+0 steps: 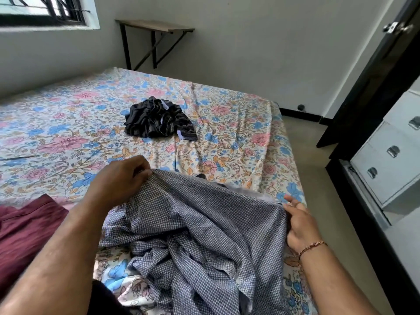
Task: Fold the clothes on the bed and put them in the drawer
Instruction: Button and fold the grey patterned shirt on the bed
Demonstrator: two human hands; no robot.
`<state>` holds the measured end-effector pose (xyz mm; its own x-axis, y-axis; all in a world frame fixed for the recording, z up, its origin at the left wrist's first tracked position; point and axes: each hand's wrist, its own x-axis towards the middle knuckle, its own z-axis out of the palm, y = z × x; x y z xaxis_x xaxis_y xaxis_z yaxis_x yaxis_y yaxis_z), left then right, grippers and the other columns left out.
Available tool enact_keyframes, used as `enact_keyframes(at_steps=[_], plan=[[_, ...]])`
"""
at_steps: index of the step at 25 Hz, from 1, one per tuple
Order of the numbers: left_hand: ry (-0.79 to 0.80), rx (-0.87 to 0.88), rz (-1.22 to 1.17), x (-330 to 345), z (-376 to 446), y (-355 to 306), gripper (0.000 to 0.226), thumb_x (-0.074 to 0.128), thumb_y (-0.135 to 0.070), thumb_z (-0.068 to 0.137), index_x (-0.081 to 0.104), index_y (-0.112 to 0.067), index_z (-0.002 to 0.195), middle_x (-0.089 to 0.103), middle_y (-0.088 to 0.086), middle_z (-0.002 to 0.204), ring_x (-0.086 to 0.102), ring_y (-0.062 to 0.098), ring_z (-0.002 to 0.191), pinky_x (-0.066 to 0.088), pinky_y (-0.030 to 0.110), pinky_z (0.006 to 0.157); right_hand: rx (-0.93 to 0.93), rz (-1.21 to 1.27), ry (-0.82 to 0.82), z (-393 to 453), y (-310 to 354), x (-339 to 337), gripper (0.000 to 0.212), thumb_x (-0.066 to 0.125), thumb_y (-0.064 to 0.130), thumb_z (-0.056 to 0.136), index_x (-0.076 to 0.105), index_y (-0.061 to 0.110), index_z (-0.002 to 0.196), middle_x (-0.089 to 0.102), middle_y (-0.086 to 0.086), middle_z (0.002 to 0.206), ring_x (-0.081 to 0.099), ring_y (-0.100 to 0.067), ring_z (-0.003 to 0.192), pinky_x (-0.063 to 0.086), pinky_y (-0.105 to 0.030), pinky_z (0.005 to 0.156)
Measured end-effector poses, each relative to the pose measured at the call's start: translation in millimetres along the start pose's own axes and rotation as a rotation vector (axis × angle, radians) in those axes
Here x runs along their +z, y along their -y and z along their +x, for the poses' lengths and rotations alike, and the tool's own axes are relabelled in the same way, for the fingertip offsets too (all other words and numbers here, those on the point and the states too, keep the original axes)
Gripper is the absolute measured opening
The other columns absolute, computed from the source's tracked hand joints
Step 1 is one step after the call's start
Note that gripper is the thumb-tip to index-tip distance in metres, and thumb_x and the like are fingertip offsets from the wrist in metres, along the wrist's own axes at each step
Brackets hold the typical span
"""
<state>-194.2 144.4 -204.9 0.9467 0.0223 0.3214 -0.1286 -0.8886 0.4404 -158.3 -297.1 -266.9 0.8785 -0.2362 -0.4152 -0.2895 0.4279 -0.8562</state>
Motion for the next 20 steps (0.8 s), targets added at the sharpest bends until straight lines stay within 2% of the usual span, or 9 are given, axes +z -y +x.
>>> enact_keyframes(at_steps=[4,6,8,9,11,13,15,18,20], plan=[[-0.084,0.083,-0.158,-29.9,18.0,-15.8,0.031,0.078,-0.005,0.088,0.064,-0.032,0.087,0.067,-0.013,0.076,0.061,0.001,0.071,0.049,0.028,0.068,-0.175,-0.106,0.265,-19.8,57.3,4.2,0.024,0.049,0.0,0.103,0.07,0.0,0.114,0.075,-0.01,0.095,0.073,-0.019,0.086,0.061,-0.027,0.073],[-0.167,0.078,-0.312,-65.3,52.3,-27.8,0.024,0.077,-0.003,0.09,0.068,-0.025,0.088,0.067,-0.015,0.076,0.059,-0.002,0.07,0.046,0.018,0.07,-0.417,-0.651,0.321,-18.9,101.8,23.9,0.014,0.068,-0.001,0.093,0.078,0.009,0.098,0.077,0.0,0.087,0.073,-0.004,0.082,0.055,-0.013,0.068],[-0.029,0.179,-0.333,-107.7,99.0,-40.3,0.021,0.079,-0.009,0.089,0.069,-0.027,0.088,0.067,-0.018,0.075,0.056,-0.005,0.069,0.046,0.018,0.07,-0.686,-1.268,0.203,1.1,150.2,55.1,0.018,0.077,0.01,0.083,0.076,0.025,0.074,0.073,-0.001,0.07,0.07,-0.009,0.069,0.047,-0.02,0.058],[0.118,0.275,-0.194,-130.1,124.3,-50.0,0.018,0.08,-0.02,0.087,0.069,-0.034,0.085,0.066,-0.019,0.074,0.056,-0.004,0.068,0.046,0.021,0.068,-0.771,-1.407,0.104,11.0,178.1,73.0,0.013,0.074,0.016,0.08,0.074,0.022,0.069,0.073,-0.007,0.071,0.07,-0.02,0.072,0.046,-0.028,0.06],[0.293,0.353,0.287,-160.7,182.1,-64.5,0.013,0.077,-0.042,0.085,0.066,-0.038,0.08,0.065,-0.015,0.075,0.059,0.002,0.07,0.044,0.025,0.065,-0.93,-1.41,-0.058,27.4,236.3,112.9,0.007,0.072,0.015,0.081,0.077,0.011,0.078,0.075,-0.016,0.084,0.07,-0.036,0.085,0.05,-0.033,0.069],[0.171,0.21,0.709,-175.8,235.0,-79.2,0.018,0.072,-0.044,0.087,0.069,-0.026,0.088,0.07,-0.005,0.085,0.068,0.021,0.083,0.047,0.028,0.069,-1.065,-1.354,-0.161,39.3,290.3,150.9,0.011,0.071,0.013,0.084,0.076,0.003,0.085,0.074,-0.023,0.091,0.069,-0.042,0.089,0.054,-0.038,0.076],[-0.031,0.087,0.809,-177.6,276.0,-96.9,0.021,0.067,-0.038,0.087,0.071,-0.02,0.098,0.072,0.005,0.093,0.071,0.029,0.091,0.055,0.033,0.073,-1.13,-1.397,-0.253,49.3,334.7,176.6,0.011,0.067,0.015,0.084,0.072,0.006,0.088,0.072,-0.022,0.093,0.068,-0.042,0.088,0.056,-0.039,0.076],[0.031,0.015,0.842,-159.3,303.9,-103.8,0.023,0.066,-0.031,0.085,0.07,-0.02,0.105,0.072,0.005,0.102,0.071,0.029,0.097,0.057,0.036,0.077,-0.989,-1.643,-0.266,70.2,378.9,184.4,0.011,0.064,0.024,0.082,0.065,0.015,0.09,0.066,-0.01,0.086,0.066,-0.034,0.082,0.059,-0.038,0.076],[0.046,-0.077,0.863,-145.6,309.2,-83.6,0.028,0.066,-0.04,0.085,0.069,-0.024,0.108,0.072,0.003,0.107,0.072,0.028,0.1,0.052,0.032,0.072,-0.88,-1.797,-0.207,90.4,384.5,177.3,0.01,0.063,0.027,0.081,0.061,0.018,0.084,0.063,-0.004,0.078,0.064,-0.027,0.074,0.06,-0.038,0.073]])
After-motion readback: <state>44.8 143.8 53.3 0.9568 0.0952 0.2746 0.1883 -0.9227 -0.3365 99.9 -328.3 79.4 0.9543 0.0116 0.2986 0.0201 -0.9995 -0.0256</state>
